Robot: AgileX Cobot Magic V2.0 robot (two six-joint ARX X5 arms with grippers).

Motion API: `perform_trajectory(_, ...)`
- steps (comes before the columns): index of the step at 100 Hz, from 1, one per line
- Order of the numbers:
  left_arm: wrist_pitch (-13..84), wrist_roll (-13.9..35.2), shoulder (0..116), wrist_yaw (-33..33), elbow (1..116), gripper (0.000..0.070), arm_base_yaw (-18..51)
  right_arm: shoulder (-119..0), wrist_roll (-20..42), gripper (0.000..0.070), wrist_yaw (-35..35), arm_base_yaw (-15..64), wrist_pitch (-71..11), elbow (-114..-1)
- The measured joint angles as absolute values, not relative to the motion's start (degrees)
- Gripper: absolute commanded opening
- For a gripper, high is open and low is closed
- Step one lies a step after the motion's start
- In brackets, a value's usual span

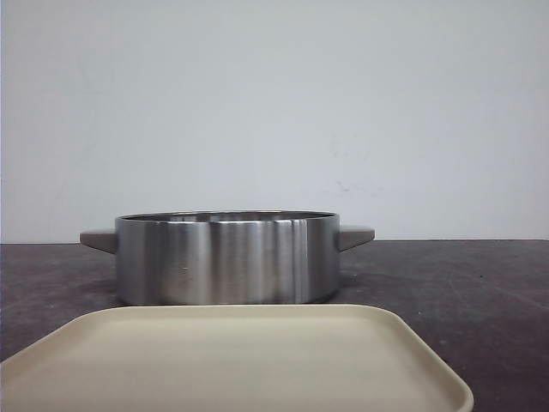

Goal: Steam buns

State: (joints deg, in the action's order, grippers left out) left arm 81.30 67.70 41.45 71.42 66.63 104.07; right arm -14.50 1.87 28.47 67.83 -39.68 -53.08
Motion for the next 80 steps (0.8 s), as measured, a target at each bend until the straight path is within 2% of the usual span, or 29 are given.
perform_trajectory(14, 81.3, 67.7, 41.5, 71.4, 66.6, 0.0006, 104.1, -14.5, 1.8, 0.0006, 28.4, 67.2, -39.6, -53.1)
perform_trajectory(26, 81.3, 67.7, 41.5, 71.4, 66.6, 0.0006, 104.1, -14.5, 1.8, 0.0006, 28.5, 63.2, -39.9, -53.1)
perform_trajectory(39, 81.3, 67.7, 41.5, 71.4, 66.6, 0.0007, 104.1, -13.3, 1.9, 0.0006, 28.5, 53.4, -39.2, -51.1)
perform_trajectory(53, 81.3, 67.7, 41.5, 71.4, 66.6, 0.0007, 104.1, -12.8, 1.9, 0.0006, 27.8, 39.6, -29.1, -41.6)
perform_trajectory(63, 81.3, 67.7, 41.5, 71.4, 66.6, 0.0006, 104.1, -10.7, 2.1, 0.0006, 21.7, 29.9, -19.5, -30.4)
perform_trajectory(80, 81.3, 67.7, 41.5, 71.4, 66.6, 0.0007, 104.1, -7.2, 3.0, 0.0006, 3.4, 14.2, -1.7, -13.4)
